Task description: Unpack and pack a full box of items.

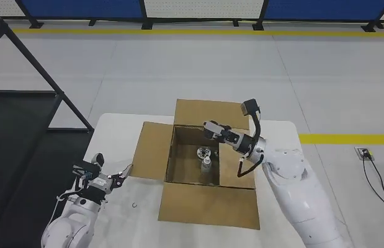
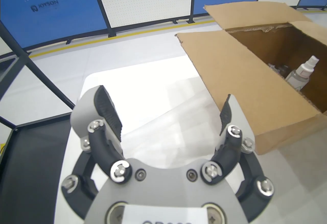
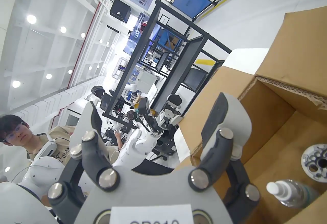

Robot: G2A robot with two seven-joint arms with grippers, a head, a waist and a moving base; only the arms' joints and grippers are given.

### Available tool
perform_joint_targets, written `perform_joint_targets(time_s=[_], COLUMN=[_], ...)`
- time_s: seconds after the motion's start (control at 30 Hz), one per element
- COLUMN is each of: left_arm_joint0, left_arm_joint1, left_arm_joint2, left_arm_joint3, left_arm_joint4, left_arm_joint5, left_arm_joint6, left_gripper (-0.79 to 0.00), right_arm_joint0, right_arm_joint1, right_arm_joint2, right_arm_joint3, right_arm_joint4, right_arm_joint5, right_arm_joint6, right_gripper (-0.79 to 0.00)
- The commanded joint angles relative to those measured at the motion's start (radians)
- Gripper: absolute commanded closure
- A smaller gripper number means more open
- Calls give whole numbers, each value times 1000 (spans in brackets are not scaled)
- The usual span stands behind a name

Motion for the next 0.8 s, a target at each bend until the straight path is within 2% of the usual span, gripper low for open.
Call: perform_joint_targets(time_s=[0.0, 0.23, 0.43, 0.6, 0.77], left_arm_joint0=[14, 51, 28, -35, -166], left_arm_joint1=[1, 2, 4, 5, -2], left_arm_joint2=[-11, -53, -59, 22, 174], left_arm_joint3=[-44, -204, -346, -412, -370], left_arm_joint4=[7, 25, 4, -24, -94], left_arm_joint5=[8, 54, 38, -39, -104], left_arm_joint6=[2, 8, -49, -174, -328], left_gripper=[-785, -785, -785, -785, -785], right_arm_joint0=[-20, -40, -49, -97, -187], right_arm_joint1=[6, 22, 35, 52, 74], right_arm_joint2=[22, 72, 99, 163, 251], right_arm_joint3=[-20, 0, 12, -19, -87], right_arm_joint4=[5, 77, 83, 87, 91], right_arm_joint5=[10, -1, -15, -39, -67], right_arm_joint6=[7, 76, 117, 107, 94], right_gripper=[-785, -785, -785, -785, -785])
